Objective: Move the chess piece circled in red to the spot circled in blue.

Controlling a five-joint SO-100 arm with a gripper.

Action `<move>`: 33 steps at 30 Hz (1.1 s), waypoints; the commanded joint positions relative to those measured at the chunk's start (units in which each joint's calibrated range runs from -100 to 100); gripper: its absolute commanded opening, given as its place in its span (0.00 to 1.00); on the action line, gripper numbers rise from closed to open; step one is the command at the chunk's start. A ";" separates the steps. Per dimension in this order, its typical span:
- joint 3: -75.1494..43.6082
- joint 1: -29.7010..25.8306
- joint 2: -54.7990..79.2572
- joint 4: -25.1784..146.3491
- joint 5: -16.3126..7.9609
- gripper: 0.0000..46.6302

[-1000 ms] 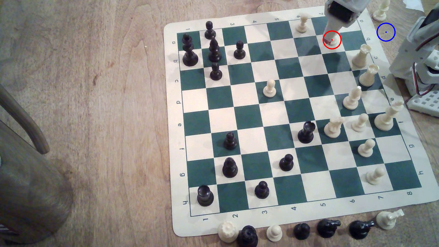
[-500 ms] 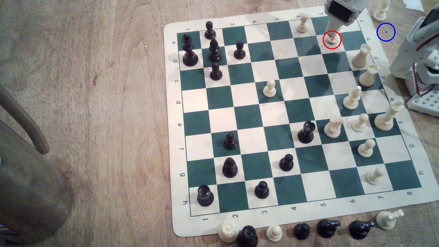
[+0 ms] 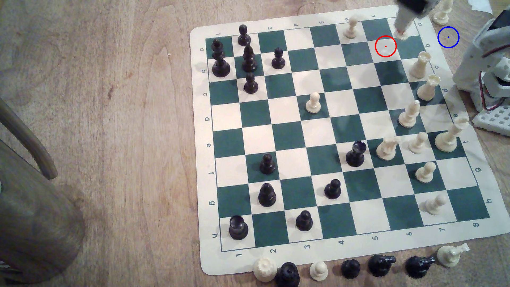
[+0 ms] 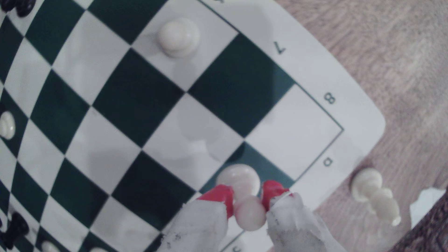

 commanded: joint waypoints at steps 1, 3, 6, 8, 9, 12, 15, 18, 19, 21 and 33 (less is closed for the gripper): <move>-2.40 4.01 -1.32 0.09 1.56 0.00; -1.59 5.66 -1.49 0.09 2.34 0.00; -0.50 8.86 -0.89 -0.32 3.91 0.00; -0.14 11.21 -0.30 -0.57 4.98 0.00; -0.04 11.91 -0.04 -0.57 5.32 0.00; 0.59 13.40 0.64 -0.57 6.15 0.00; 2.31 14.42 0.89 -0.32 7.23 0.00; 3.13 15.20 0.64 -0.08 8.01 0.00; 3.22 15.35 0.55 0.17 8.16 0.00; 3.67 15.82 0.21 0.66 8.89 0.00; 6.39 20.59 0.13 -2.61 12.84 0.00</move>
